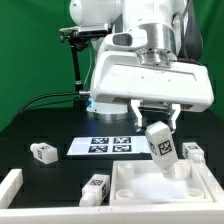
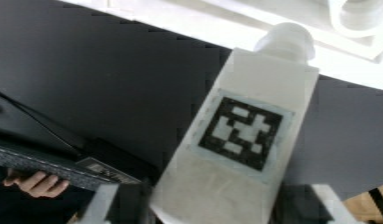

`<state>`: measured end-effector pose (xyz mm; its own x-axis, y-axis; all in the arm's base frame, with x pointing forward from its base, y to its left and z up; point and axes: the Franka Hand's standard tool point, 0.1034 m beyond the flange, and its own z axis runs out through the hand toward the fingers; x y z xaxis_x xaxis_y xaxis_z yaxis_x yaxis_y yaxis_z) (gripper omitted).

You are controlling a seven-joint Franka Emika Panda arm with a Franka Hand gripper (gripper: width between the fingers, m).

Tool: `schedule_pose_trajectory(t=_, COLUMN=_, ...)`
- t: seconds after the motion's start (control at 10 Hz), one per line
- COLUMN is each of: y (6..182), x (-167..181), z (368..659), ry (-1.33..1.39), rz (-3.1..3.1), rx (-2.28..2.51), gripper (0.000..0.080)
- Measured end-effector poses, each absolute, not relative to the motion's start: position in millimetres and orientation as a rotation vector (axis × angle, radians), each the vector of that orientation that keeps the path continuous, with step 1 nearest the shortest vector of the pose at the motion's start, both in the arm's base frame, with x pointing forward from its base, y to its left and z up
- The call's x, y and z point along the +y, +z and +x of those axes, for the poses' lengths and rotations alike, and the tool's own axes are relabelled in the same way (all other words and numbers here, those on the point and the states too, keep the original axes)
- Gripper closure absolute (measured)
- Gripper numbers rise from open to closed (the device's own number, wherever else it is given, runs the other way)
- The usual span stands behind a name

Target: Assemble one leg

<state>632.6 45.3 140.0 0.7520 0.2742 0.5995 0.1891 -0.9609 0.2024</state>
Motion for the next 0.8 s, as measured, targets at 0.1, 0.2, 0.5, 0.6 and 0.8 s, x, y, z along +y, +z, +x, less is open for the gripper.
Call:
schedule_pose_trajectory(t=0.1, y=140.3, x=46.5, z=632.4, ry=1.012, rz=2.814, rx=0.366, gripper=0.0479)
schedule_pose_trajectory(t=0.2, y=133.7, x=54.1, z=626.0, ry=1.025, rz=2.798, rx=0.378, gripper=0.0479)
schedule_pose_trajectory(t=0.5, y=123.6, x=68.0, z=615.1, ry=0.948, rz=2.716, rx=0.538, gripper=0.0479)
schedule_pose_trajectory(t=0.6, y=120.1, x=70.9, z=613.7, ry=0.922, rz=2.711, rx=0.564, gripper=0.0479)
schedule_pose_trajectory(t=0.8, y=119.3, x=67.7, z=613.4, ry=0.911, rz=2.717, rx=0.557, gripper=0.0479)
